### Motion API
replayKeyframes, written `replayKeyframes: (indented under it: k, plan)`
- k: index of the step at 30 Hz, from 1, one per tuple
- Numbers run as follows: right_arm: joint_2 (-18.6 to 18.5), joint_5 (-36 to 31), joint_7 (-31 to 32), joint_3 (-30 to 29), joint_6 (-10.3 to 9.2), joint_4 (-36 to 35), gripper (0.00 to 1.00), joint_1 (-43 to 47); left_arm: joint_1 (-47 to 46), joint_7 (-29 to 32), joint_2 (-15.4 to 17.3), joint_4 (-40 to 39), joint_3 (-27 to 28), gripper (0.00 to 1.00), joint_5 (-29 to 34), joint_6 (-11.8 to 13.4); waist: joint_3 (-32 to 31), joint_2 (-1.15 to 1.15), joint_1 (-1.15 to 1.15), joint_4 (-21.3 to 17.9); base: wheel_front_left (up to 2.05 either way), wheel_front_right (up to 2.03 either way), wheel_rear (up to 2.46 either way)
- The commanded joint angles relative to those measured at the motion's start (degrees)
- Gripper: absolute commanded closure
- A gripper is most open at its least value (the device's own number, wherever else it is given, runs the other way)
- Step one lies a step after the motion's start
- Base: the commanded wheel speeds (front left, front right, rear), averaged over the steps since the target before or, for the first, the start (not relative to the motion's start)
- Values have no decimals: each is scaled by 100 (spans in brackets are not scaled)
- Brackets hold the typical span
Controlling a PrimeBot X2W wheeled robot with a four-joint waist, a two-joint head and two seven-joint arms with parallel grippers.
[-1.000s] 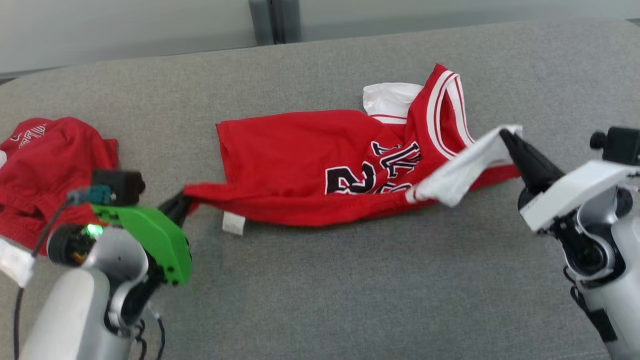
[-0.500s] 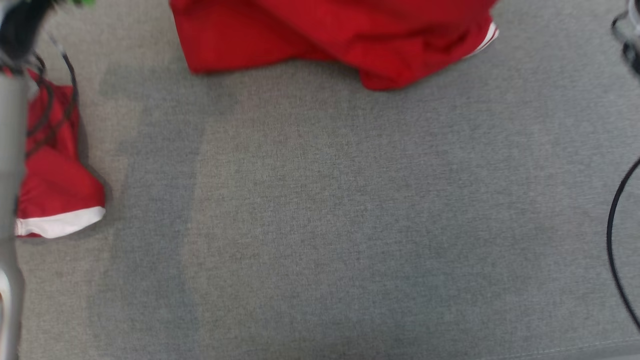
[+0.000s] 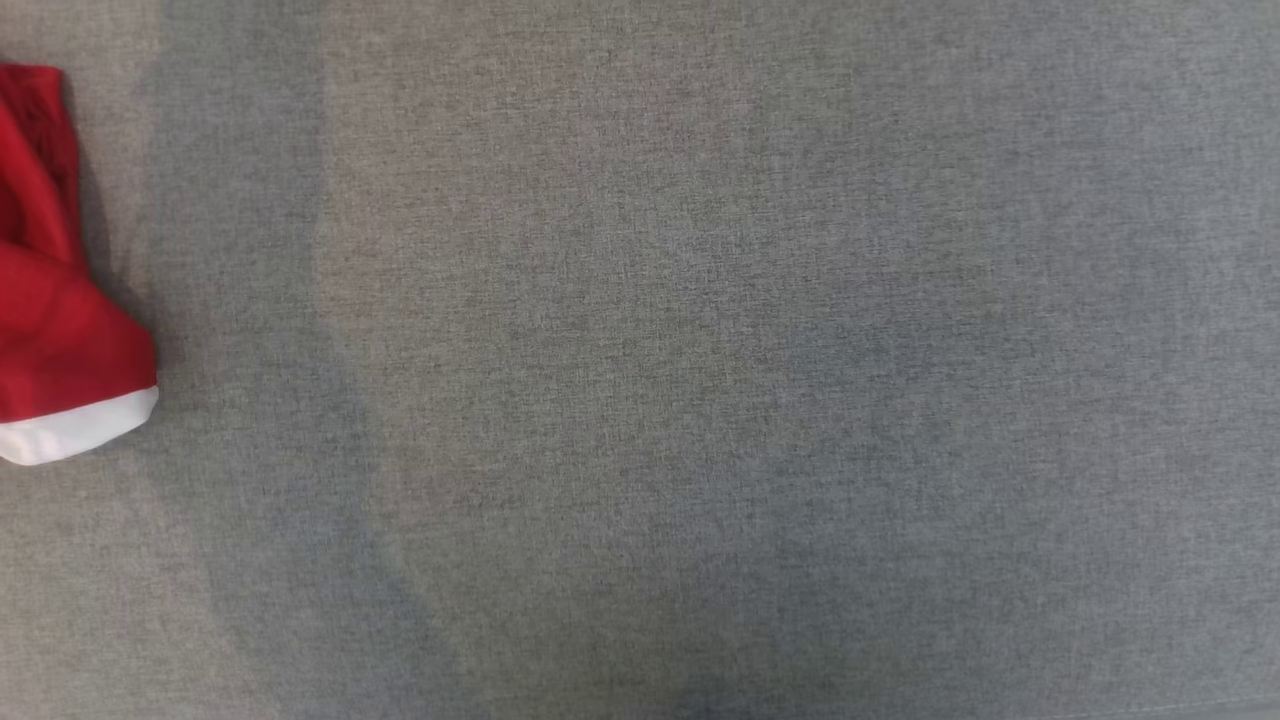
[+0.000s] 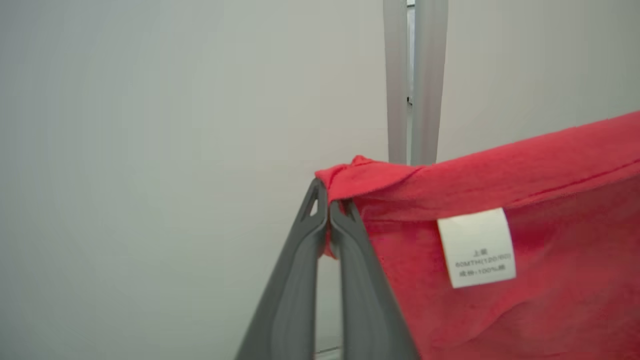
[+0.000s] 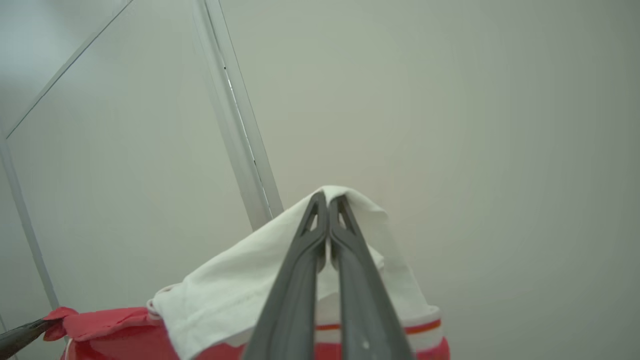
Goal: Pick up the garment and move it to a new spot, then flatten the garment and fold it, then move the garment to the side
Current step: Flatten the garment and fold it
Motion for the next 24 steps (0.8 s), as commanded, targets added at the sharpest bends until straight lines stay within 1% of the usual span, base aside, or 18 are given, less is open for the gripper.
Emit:
replayKeyframes:
  k: [1, 4, 5, 8, 11, 16, 18, 20, 24]
  plan:
    - [14, 41, -22, 107, 3, 104, 100, -114, -113, -125, -92, 189, 17, 100, -47, -4, 28, 0, -2, 6, 0, 0, 0]
    - [-10, 109, -30, 369, 3, 171, 100, -263, -234, -261, -210, 499, -43, 100, -147, -9, 3, 0, -2, 1, 0, 0, 0]
    - [-44, 140, -24, 542, 3, 165, 100, -234, -221, -293, -236, 614, -140, 100, -200, -11, -4, 0, -2, -5, 0, 0, 0]
    - [-140, 267, -12, 915, 3, 118, 100, 67, -17, -458, -239, 720, -429, 100, -302, -12, -77, 0, -2, -9, 0, 0, 0]
    - [-358, 375, 66, 1352, 3, 15, 100, 423, 344, -437, -196, 760, -822, 100, -508, -14, -241, 0, -2, -3, 0, 0, 0]
    - [-799, 617, 155, 2076, 3, -168, 100, 1351, 1239, -223, 93, 667, -1427, 100, -970, -14, -786, 0, -2, -48, 0, 0, 0]
    - [-945, 705, 213, 2378, 3, -232, 100, 1769, 1748, -145, 212, 617, -1591, 100, -1171, -14, -1084, 0, -2, -87, 0, 0, 0]
    - [-1041, 880, 297, 2658, 3, -336, 100, 2224, 2293, 47, 412, 522, -1785, 100, -1460, -15, -1435, 0, -2, -144, 0, 0, 0]
    - [-1282, 1199, 565, 3121, 2, -572, 100, 3030, 3396, 393, 630, 144, -1939, 100, -2131, -15, -2034, 0, -2, -197, 0, 0, 0]
